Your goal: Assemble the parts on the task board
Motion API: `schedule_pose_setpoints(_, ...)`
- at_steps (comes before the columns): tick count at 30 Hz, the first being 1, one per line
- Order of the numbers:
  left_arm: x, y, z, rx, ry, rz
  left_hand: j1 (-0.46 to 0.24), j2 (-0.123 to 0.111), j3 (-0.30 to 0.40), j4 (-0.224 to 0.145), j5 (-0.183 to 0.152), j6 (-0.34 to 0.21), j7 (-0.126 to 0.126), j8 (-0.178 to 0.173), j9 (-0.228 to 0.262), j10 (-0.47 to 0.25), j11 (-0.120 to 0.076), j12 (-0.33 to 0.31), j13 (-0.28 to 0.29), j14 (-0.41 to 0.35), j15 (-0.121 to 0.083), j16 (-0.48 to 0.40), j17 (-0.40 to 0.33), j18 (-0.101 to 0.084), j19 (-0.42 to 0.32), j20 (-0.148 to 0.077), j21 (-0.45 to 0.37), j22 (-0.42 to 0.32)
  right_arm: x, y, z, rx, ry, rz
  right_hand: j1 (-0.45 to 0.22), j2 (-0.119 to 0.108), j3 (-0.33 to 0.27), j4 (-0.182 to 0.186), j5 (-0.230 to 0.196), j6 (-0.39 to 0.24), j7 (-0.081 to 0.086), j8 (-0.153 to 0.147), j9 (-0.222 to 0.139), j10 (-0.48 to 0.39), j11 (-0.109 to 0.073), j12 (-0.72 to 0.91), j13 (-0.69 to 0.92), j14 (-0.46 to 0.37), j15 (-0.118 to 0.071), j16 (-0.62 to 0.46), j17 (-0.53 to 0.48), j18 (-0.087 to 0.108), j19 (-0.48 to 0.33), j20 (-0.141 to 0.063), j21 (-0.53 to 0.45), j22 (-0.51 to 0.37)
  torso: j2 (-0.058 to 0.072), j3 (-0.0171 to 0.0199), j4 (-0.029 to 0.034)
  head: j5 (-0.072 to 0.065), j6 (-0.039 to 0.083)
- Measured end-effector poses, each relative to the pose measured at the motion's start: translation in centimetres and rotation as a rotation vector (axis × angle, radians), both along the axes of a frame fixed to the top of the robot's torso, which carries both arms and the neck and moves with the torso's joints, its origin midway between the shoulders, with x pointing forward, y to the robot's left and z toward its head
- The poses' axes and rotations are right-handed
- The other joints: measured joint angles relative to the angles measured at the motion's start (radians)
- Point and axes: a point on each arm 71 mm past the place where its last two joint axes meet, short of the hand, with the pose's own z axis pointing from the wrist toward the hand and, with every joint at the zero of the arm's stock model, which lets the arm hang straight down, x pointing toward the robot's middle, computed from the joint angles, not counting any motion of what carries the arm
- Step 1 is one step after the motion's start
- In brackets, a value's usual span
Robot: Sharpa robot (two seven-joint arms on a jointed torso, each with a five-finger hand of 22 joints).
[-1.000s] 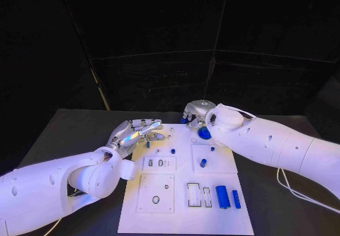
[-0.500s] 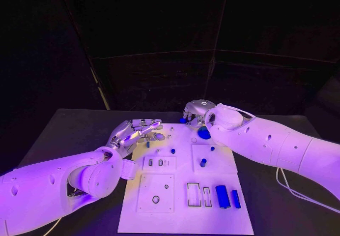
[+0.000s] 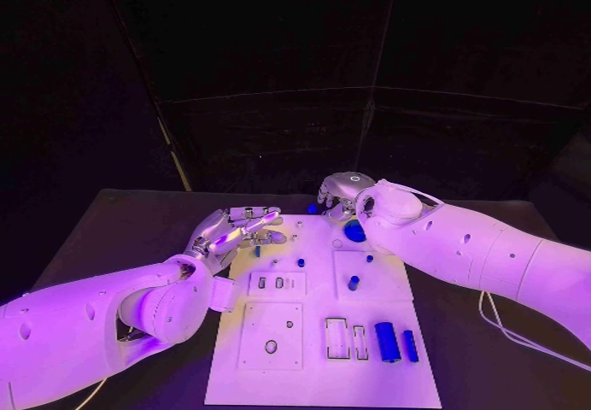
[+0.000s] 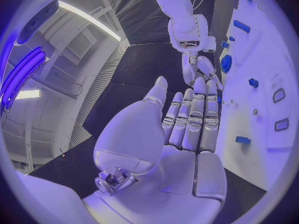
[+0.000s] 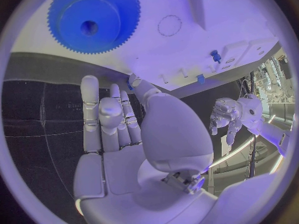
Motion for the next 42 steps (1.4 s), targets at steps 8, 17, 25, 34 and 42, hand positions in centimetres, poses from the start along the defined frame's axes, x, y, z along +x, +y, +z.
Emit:
schedule_pose_setpoints(8,0.0,0.0,0.0,0.001,0.001,0.000,0.000,0.000,0.000,0.000,0.000,0.000,0.000,0.000,0.000,0.000,0.000,0.000,0.000,0.000,0.000,0.000,0.000,0.000,0.000,0.000,0.000,0.000,0.1,0.2,0.0,0.007,-0.008,-0.002,-0.004,-0.004,0.000,0.000,0.000,-0.004,0.003,-0.002,0.000,-0.001,0.001,0.000,-0.001,0.004,0.004,0.000,-0.003,0.000,-0.004,0.004,0.000,-0.003,0.000,-0.0001,0.0000,0.001,-0.001)
schedule_pose_setpoints(17,0.0,0.0,0.0,0.001,0.002,0.000,0.000,0.000,0.003,-0.003,0.000,0.000,0.000,0.000,0.000,0.000,0.000,0.000,0.000,0.000,0.000,0.000,0.000,0.000,0.000,0.000,0.000,-0.001,0.0,0.9,0.1,0.013,-0.011,0.008,-0.004,-0.004,0.003,0.003,0.000,-0.006,0.001,-0.006,0.000,-0.001,0.001,0.000,-0.001,0.000,0.008,0.000,-0.007,0.000,-0.004,0.004,0.000,-0.008,0.000,-0.0001,0.0000,0.002,-0.002)
schedule_pose_setpoints(25,0.1,0.0,0.1,0.001,0.000,-0.001,0.000,0.000,0.003,-0.003,0.000,0.000,0.000,0.000,0.000,0.000,0.000,0.000,0.000,0.000,0.000,0.000,0.000,0.000,0.000,0.000,0.000,-0.001,0.1,1.6,0.0,0.013,-0.012,0.020,0.002,-0.011,0.006,0.006,-0.011,-0.018,-0.011,-0.010,0.000,-0.023,0.001,-0.004,-0.002,0.000,0.008,0.000,-0.012,0.000,-0.013,0.012,-0.008,-0.027,0.001,-0.0008,0.0011,0.004,-0.001)
schedule_pose_setpoints(34,0.1,-0.1,0.2,0.001,-0.002,-0.002,0.000,0.000,0.003,-0.003,0.000,0.000,0.000,0.000,0.000,0.000,0.000,0.000,0.000,0.000,0.000,0.000,0.000,0.000,0.000,0.000,-0.005,0.000,0.2,2.1,-0.2,-0.010,0.011,0.030,0.004,-0.012,0.006,0.006,-0.016,-0.016,-0.016,-0.014,0.000,-0.038,0.004,-0.004,-0.002,0.000,0.007,-0.006,-0.023,0.000,-0.024,0.009,-0.012,-0.041,0.001,-0.0009,0.0003,0.007,-0.006)
schedule_pose_setpoints(42,0.2,-0.1,0.3,0.001,-0.004,-0.002,0.000,0.000,0.003,-0.003,0.000,0.000,0.000,0.000,0.000,0.000,0.000,0.000,0.000,0.000,0.000,0.000,0.000,0.000,0.000,0.000,-0.005,0.000,0.5,2.0,-0.5,-0.031,0.034,0.022,0.004,-0.012,0.009,0.009,-0.021,-0.004,-0.004,-0.014,0.002,-0.043,0.006,-0.004,0.000,-0.004,0.011,-0.006,-0.022,0.000,-0.027,0.012,-0.012,-0.042,0.000,-0.0008,0.0002,0.008,-0.007)
